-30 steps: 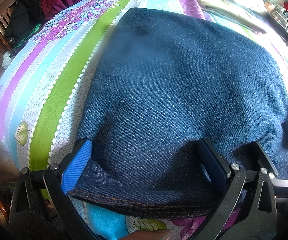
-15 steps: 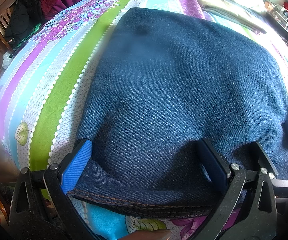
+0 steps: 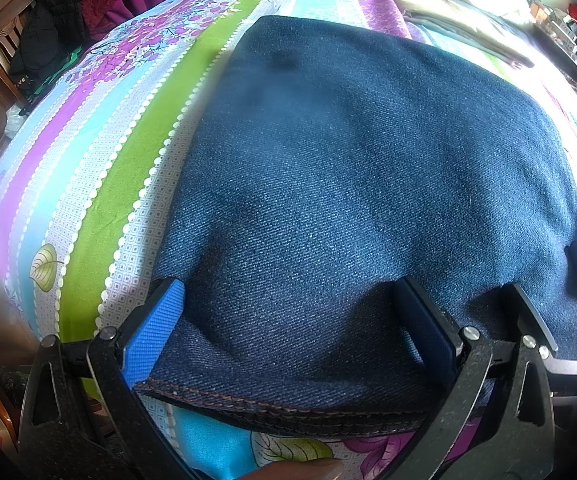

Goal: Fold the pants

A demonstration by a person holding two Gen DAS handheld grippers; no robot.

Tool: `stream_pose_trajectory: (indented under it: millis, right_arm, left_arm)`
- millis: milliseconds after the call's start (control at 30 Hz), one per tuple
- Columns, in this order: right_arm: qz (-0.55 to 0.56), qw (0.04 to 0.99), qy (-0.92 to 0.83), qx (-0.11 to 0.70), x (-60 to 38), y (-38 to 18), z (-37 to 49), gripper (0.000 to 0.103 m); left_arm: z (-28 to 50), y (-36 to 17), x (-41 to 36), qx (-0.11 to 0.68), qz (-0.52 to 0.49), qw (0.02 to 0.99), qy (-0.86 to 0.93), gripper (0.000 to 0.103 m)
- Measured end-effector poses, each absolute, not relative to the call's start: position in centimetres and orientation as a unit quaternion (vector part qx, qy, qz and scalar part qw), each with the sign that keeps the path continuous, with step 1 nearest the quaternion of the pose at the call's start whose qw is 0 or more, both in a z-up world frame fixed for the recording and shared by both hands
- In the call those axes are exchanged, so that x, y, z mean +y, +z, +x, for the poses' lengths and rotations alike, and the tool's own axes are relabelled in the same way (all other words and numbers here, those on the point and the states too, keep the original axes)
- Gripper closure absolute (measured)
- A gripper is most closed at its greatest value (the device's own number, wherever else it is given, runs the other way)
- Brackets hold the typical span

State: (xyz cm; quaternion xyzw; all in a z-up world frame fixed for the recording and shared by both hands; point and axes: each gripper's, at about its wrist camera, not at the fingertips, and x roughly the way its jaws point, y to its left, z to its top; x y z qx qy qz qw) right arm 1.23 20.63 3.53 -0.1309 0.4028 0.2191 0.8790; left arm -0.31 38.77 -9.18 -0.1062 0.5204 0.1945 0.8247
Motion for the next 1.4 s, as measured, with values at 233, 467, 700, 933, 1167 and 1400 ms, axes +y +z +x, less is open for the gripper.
stream_pose_trajectory:
  millis: [233, 467, 700, 933, 1167, 1400]
  right_arm:
    - [-0.13, 0.879, 0.219, 0.403, 20.6, 3.48, 1.14, 0.0]
    - [-0.129, 0.879, 0.22, 0.402, 20.86, 3.57, 1.16, 0.0]
    - [-0.128, 0.882, 0.216, 0.398, 20.96, 3.52, 0.85, 0.0]
    - [-0.128, 0.882, 0.215, 0.398, 20.98, 3.53, 0.77, 0.0]
    - [-0.128, 0.883, 0.215, 0.398, 21.0, 3.52, 0.78, 0.0]
    - [-0.128, 0.883, 0.214, 0.398, 21.0, 3.61, 0.5, 0.0]
  left_arm:
    - [-0.31, -9.13, 38.83, 0.519, -0.107, 0.825, 0.196, 0.0]
    - [-0.37, -9.01, 38.96, 0.511, -0.105, 0.828, 0.205, 0.0]
    - [-0.62, -9.11, 38.61, 0.504, -0.104, 0.832, 0.207, 0.0]
    - [-0.78, -9.17, 38.33, 0.501, -0.102, 0.834, 0.208, 0.0]
    - [-0.81, -9.18, 38.35, 0.501, -0.102, 0.834, 0.209, 0.0]
    - [-0.81, -9.18, 38.34, 0.501, -0.102, 0.834, 0.208, 0.0]
